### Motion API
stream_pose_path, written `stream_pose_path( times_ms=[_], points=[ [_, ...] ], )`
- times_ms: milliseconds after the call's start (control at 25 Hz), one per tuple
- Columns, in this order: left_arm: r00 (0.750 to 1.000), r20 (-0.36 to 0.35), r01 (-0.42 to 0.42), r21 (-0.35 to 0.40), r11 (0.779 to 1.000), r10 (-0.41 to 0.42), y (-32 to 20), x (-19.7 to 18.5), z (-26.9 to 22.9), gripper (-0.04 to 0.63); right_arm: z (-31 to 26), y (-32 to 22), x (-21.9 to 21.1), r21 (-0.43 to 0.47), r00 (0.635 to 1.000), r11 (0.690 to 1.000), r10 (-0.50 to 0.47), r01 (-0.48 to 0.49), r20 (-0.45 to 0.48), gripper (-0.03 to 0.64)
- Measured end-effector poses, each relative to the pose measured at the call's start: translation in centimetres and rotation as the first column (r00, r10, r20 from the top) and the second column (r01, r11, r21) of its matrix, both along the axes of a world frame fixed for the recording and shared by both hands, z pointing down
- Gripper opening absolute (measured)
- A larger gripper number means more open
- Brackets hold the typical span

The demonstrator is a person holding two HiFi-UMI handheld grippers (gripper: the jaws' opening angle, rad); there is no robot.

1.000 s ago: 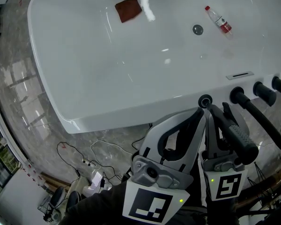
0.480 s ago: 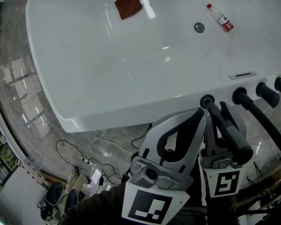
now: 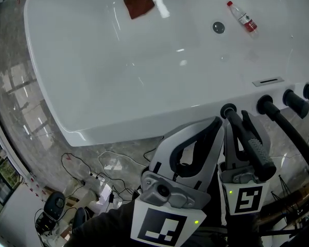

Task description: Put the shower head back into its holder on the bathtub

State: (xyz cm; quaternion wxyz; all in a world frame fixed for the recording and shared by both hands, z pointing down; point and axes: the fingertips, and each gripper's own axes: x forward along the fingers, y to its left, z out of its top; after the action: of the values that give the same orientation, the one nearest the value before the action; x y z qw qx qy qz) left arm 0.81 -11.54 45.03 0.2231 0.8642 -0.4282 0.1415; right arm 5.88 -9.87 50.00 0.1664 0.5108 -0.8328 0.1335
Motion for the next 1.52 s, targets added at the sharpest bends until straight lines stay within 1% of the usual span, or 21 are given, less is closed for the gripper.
stream_pose_path(
  times_ms=[160, 280, 400, 520, 720, 840, 960, 1080, 1400, 1520],
  points=[
    [1.0, -0.014, 0.017, 0.015, 1.0, -0.017, 0.2, -0.2, 0.1, 0.003, 0.7, 0.0, 0.1, -0.012, 1.0, 1.0, 0.005, -0.005, -0.007, 0.124],
    [1.0, -0.011, 0.023, 0.036, 0.999, -0.022, 0.6, -0.5, 0.2, 0.003, 1.2, 0.0, 0.1, -0.019, 1.0, 1.0, 0.006, -0.007, -0.009, 0.124],
    [1.0, -0.013, 0.016, 0.021, 1.0, -0.015, 0.3, -0.4, 0.3, 0.003, 1.3, 0.0, 0.0, -0.022, 1.0, 1.0, 0.007, -0.007, -0.01, 0.124],
    [0.999, -0.021, 0.033, 0.063, 0.997, -0.031, 0.0, -0.6, -0.2, 0.003, 1.3, 0.0, 0.0, -0.021, 1.0, 1.0, 0.004, -0.004, -0.013, 0.124],
    [1.0, -0.012, 0.025, 0.039, 0.999, -0.025, 0.2, -0.6, 0.1, 0.003, 1.4, -0.2, -0.4, -0.015, 0.999, 1.0, -0.026, 0.025, -0.031, 0.124],
    [1.0, -0.007, 0.017, 0.019, 1.0, -0.017, -0.2, -0.5, 0.1, 0.003, 1.6, -0.1, -0.3, -0.033, 0.999, 0.999, -0.038, 0.037, -0.03, 0.123],
    [1.0, -0.012, 0.023, 0.033, 0.999, -0.023, -0.2, -0.7, -0.3, 0.003, 1.7, -0.1, -0.2, -0.055, 0.999, 0.998, -0.031, 0.03, -0.032, 0.123],
    [1.0, 0.001, 0.017, 0.001, 1.0, -0.017, -0.7, -1.0, -0.4, 0.003, 1.7, 0.1, -0.3, -0.064, 0.998, 0.997, -0.037, 0.034, -0.043, 0.123],
    [0.999, -0.003, 0.034, -0.004, 0.999, -0.034, -0.1, -1.2, -0.5, 0.003, 1.8, 0.1, -0.5, -0.028, 0.998, 0.999, -0.046, 0.044, -0.044, 0.123],
    [1.0, -0.001, 0.024, 0.008, 1.0, -0.024, 0.2, -1.0, -0.8, 0.003, 1.8, 0.3, -0.4, -0.029, 0.997, 0.998, -0.059, 0.058, -0.041, 0.123]
  ],
)
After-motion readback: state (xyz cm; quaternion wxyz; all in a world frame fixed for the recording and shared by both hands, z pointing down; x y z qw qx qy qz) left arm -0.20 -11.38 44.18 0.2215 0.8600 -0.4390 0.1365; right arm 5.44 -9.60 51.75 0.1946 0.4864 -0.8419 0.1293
